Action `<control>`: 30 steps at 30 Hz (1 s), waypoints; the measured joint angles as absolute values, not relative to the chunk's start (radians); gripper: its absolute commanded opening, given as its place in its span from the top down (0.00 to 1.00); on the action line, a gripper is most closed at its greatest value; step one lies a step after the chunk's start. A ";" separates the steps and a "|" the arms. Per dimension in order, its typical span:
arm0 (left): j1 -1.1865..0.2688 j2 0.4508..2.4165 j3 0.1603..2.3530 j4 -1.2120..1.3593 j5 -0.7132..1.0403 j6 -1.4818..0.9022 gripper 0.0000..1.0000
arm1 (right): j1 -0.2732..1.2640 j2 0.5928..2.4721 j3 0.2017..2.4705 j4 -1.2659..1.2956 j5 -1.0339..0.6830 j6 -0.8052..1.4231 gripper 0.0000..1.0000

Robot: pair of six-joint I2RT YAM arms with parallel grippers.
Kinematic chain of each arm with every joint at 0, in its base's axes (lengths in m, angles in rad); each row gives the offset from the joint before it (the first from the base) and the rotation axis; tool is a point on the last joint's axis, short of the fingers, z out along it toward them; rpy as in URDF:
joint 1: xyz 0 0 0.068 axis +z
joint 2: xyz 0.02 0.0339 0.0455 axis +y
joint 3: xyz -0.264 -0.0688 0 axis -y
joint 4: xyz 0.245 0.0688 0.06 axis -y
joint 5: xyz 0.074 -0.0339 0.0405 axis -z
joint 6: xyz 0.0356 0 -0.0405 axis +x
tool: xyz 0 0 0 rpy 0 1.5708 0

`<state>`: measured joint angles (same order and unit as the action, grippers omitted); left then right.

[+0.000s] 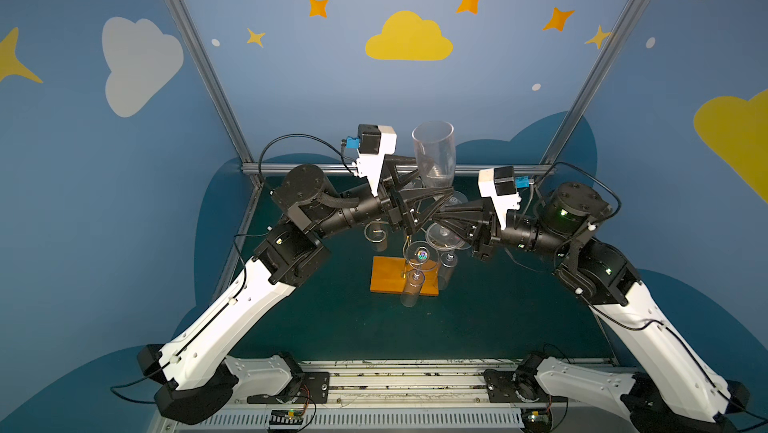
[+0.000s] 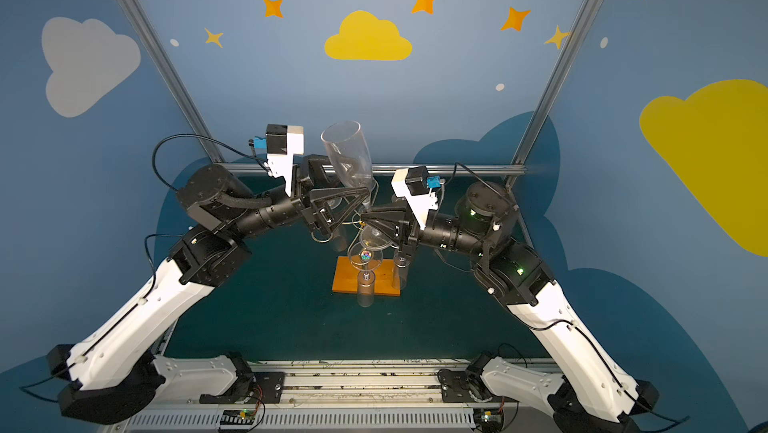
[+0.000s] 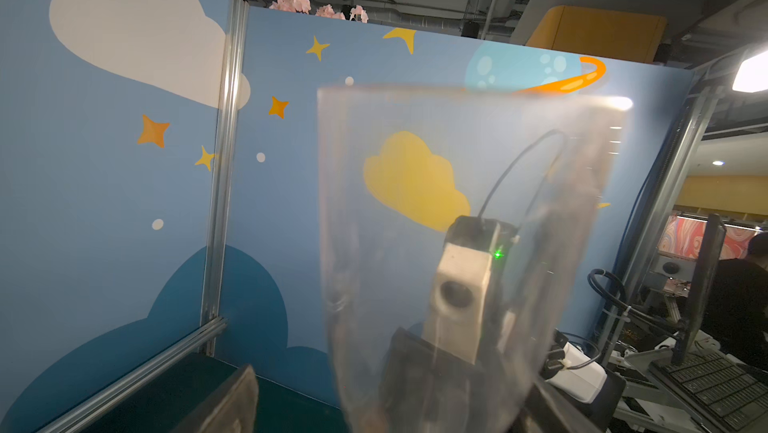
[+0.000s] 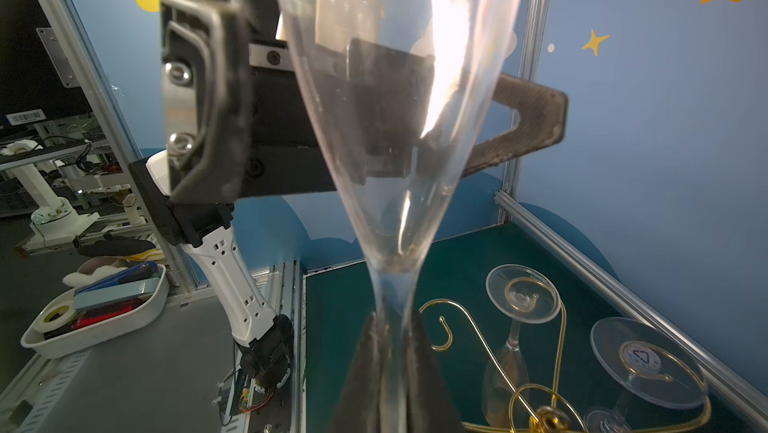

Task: Take the wine glass off the wine glass rack

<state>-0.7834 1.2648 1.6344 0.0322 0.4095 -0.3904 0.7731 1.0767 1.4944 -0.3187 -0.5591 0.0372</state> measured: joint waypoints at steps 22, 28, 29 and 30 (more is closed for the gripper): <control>-0.781 1.221 1.574 0.105 0.358 -0.399 0.55 | 0.830 1.076 1.420 -0.317 -0.539 0.017 1.00; -0.781 1.217 1.571 0.106 0.355 -0.396 0.61 | 0.838 1.076 1.419 -0.317 -0.534 0.014 1.00; -0.781 1.215 1.568 0.106 0.354 -0.396 0.61 | 0.840 1.076 1.419 -0.318 -0.533 0.014 1.00; -0.781 1.211 1.564 0.106 0.354 -0.396 0.61 | 0.842 1.076 1.419 -0.318 -0.532 0.013 1.00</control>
